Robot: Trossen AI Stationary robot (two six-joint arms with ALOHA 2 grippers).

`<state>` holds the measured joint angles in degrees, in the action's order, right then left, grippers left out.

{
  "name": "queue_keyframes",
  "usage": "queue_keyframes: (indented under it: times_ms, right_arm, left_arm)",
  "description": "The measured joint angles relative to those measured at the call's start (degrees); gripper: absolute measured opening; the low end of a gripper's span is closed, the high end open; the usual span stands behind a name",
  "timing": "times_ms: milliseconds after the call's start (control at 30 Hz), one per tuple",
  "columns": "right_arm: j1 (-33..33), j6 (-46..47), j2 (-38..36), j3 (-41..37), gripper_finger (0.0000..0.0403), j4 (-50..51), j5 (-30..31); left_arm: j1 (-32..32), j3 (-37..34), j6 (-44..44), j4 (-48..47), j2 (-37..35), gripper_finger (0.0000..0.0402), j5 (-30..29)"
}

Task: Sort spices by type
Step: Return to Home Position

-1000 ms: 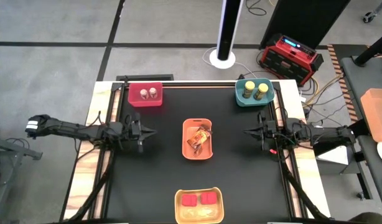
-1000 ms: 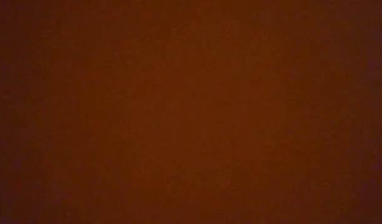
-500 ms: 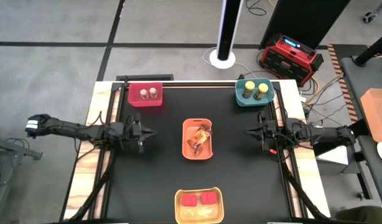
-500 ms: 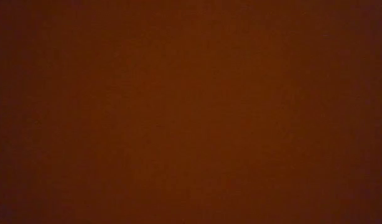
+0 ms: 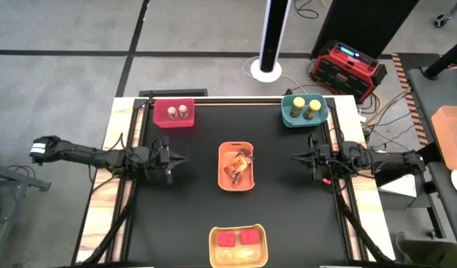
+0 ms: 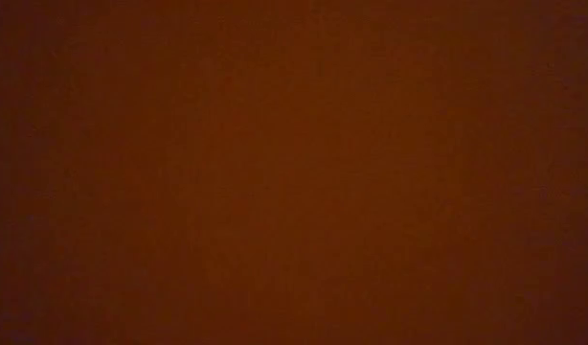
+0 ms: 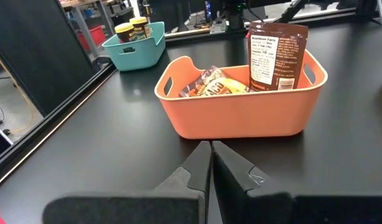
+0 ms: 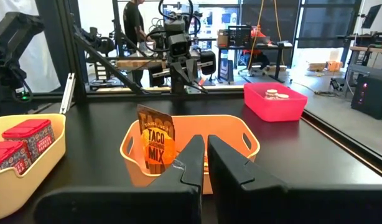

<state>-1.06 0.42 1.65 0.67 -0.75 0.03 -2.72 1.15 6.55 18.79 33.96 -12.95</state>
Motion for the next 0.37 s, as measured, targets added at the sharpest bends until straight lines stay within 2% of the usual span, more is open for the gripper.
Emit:
queue_keyframes:
  times_ms: [367]
  right_arm:
    - [0.0,0.0,0.0,0.0,0.0013,0.0,0.0]
  left_arm:
    - [0.0,0.0,0.0,0.0,1.1,0.0,0.0]
